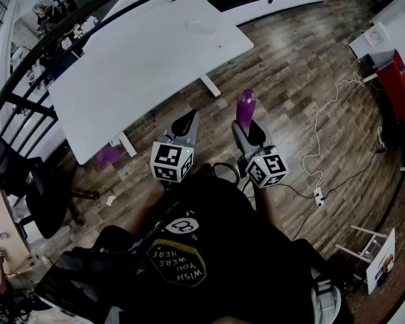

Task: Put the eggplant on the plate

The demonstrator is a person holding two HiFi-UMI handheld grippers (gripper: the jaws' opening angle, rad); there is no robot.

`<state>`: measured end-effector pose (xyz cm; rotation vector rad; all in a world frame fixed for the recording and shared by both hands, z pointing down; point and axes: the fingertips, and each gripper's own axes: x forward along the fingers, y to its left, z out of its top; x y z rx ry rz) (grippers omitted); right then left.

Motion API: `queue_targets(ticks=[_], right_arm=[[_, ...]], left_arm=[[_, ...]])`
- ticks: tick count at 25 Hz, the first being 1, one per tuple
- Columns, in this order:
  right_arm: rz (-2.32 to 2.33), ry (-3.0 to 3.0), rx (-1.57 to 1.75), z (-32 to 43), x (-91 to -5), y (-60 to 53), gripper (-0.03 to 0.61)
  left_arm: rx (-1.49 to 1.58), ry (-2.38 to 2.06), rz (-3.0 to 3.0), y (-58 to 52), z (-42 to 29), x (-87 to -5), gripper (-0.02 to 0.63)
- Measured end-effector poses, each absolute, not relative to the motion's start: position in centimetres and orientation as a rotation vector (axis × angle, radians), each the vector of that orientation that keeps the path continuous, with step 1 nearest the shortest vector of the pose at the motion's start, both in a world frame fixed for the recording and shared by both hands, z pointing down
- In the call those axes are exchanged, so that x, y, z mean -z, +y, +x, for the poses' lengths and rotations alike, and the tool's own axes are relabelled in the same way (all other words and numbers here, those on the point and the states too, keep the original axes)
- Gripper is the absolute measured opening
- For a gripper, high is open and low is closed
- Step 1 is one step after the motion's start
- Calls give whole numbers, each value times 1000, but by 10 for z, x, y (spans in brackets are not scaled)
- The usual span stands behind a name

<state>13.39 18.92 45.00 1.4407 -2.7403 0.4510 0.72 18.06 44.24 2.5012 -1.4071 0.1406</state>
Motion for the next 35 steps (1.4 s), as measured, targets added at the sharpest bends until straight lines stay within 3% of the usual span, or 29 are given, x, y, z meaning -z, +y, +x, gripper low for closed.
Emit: queue_targets(ticks=[35], right_arm=[[1379, -2720, -552, 64, -468, 182, 181]], left_arm=[[-144, -1281, 2456, 169, -42, -474, 5]])
